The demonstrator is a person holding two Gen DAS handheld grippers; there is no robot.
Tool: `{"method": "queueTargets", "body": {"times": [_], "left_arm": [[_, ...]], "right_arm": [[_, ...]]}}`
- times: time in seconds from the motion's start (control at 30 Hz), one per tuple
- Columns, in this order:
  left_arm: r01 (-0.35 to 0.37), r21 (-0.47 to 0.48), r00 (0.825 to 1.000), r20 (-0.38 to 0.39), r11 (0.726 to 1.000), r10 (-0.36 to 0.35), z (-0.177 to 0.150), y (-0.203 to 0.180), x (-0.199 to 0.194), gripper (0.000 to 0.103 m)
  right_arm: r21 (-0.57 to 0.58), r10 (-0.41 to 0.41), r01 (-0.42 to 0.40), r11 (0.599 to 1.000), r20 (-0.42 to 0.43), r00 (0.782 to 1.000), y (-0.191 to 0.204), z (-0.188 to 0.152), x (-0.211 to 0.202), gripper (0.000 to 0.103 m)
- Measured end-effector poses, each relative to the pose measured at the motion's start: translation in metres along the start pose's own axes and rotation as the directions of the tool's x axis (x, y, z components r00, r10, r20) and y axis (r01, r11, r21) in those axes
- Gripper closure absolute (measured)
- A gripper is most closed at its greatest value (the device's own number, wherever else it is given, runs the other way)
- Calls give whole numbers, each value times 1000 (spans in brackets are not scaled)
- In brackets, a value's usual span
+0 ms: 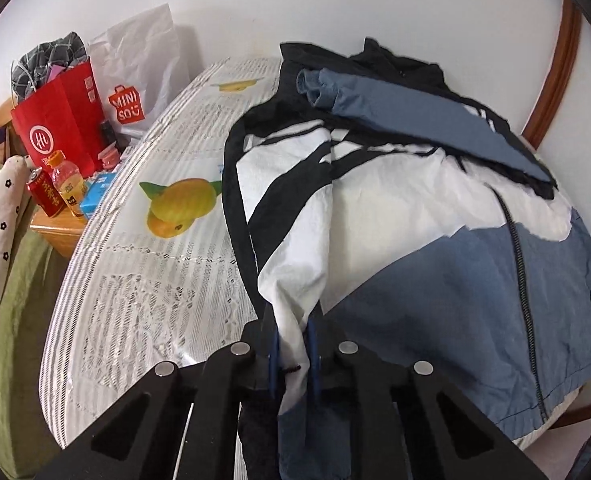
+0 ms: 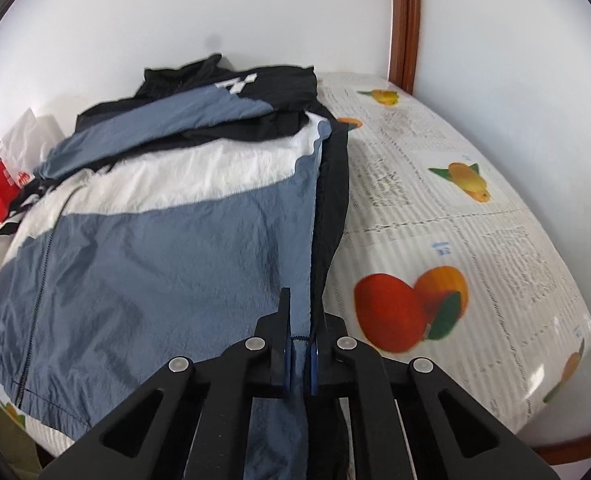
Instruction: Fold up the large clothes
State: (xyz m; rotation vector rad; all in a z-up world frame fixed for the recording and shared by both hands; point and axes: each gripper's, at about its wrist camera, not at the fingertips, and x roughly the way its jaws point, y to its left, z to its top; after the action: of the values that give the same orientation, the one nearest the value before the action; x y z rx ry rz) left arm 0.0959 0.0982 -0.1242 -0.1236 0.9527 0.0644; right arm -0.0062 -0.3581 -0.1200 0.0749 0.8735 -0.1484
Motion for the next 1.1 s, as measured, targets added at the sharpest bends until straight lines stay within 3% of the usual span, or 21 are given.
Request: {"method": "queueTargets", "body": {"times": [0.5,0.73,1.1], "left_arm": [[82,-53,986,152,995,-73,6,13,-50,94],[96,-68,970,231,993,-78,32,14,-62,94],[43,-38,954,298,998,-30,91,-6,-54,94]], "right_arm": [[38,32,-37,999,128,991,-13,12,-53,98],[51,22,-33,998,204,979,-13,44,-64,99],[106,47,-79,991,280,959,-9,113,-53,99]]}}
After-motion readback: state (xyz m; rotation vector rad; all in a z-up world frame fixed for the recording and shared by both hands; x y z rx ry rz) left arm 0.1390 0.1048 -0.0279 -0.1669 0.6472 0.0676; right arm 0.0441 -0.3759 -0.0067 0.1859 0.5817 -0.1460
